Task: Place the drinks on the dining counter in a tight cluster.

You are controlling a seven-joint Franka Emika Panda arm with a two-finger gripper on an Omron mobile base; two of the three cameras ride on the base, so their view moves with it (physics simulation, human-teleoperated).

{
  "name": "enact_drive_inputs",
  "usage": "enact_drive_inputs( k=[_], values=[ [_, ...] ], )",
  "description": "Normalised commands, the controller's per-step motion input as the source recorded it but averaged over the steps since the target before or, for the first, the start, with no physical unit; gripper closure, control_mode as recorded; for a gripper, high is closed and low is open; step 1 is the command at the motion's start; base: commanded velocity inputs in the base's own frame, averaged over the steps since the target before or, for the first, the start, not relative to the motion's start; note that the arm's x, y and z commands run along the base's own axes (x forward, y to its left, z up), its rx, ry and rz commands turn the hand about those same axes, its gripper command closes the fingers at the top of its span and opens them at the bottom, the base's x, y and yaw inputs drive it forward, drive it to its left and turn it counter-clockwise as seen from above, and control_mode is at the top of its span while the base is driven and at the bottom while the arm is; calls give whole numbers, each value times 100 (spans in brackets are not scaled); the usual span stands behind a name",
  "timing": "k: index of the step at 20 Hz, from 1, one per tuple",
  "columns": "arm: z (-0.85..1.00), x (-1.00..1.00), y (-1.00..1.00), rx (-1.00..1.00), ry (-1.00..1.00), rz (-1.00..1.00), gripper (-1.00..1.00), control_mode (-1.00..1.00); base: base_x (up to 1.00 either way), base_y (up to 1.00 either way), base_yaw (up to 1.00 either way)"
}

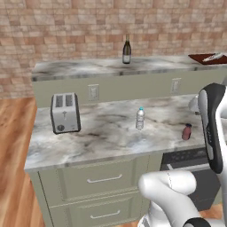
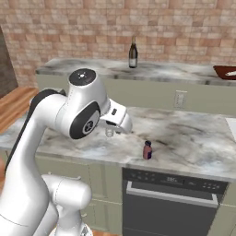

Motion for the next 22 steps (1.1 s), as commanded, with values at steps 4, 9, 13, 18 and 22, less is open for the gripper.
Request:
enact_drive_inputs(
  k=[4,9,13,18,22],
  values=[
    [0,0,0,0,0,0,-100,100,0,0,0],
    [0,0,0,0,0,0,-100,100,0,0,0],
    [0,0,0,0,0,0,-100,100,0,0,0],
    [-16,25,-27,4,0,4,-100,-100,0,-1,0],
    [-22,100,-82,19,6,32,-100,-100,0,0,0]
  ],
)
